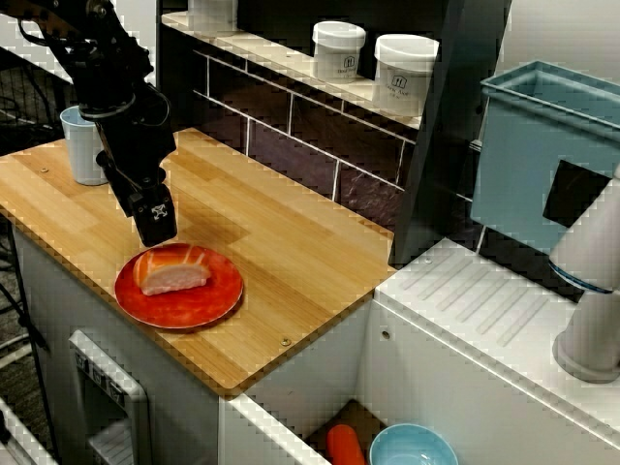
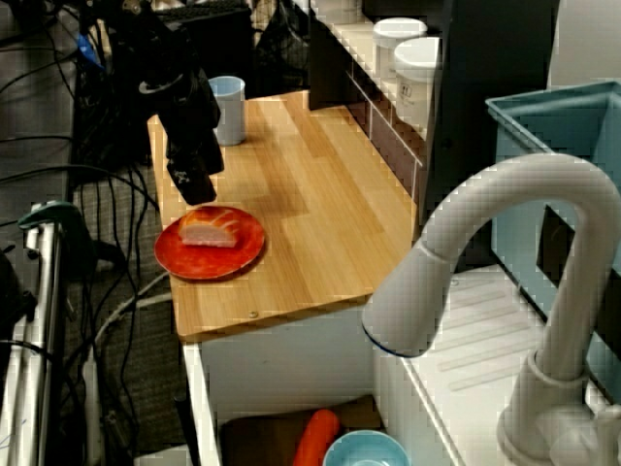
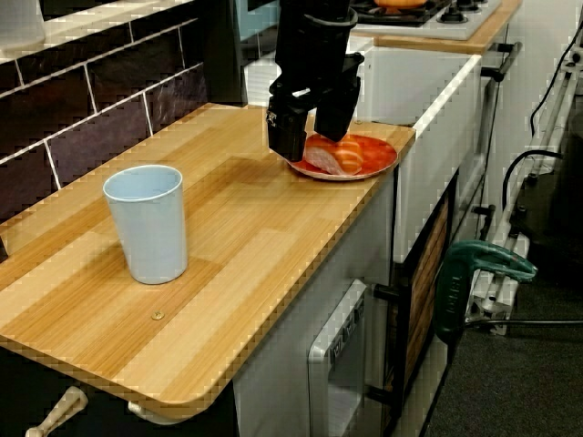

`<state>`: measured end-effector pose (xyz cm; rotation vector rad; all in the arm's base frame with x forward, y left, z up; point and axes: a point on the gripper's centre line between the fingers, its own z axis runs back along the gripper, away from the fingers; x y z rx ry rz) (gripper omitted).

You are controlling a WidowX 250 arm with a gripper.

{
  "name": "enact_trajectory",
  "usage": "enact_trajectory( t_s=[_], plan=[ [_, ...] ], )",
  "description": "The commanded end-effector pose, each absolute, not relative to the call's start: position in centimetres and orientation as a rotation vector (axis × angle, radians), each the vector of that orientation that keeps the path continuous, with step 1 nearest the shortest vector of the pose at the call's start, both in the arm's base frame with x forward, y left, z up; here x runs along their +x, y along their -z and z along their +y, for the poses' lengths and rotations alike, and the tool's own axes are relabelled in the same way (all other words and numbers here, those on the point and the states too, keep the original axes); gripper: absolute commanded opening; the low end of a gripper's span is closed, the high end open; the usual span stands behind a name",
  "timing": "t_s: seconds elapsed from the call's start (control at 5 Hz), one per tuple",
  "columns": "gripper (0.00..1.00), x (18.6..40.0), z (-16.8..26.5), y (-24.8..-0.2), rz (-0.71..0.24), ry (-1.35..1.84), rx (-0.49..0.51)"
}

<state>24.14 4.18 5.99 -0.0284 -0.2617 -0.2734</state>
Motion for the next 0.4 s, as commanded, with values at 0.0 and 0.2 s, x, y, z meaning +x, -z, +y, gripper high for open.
enact_trajectory(
  t_s=[0.0, 0.2],
  plan=[
    [1.0, 24.1, 4.2, -6.0, -0.262, 0.273, -0.028],
    [1.0, 24.6, 5.7, -8.7, -0.277, 0.341, -0.022]
  ],
)
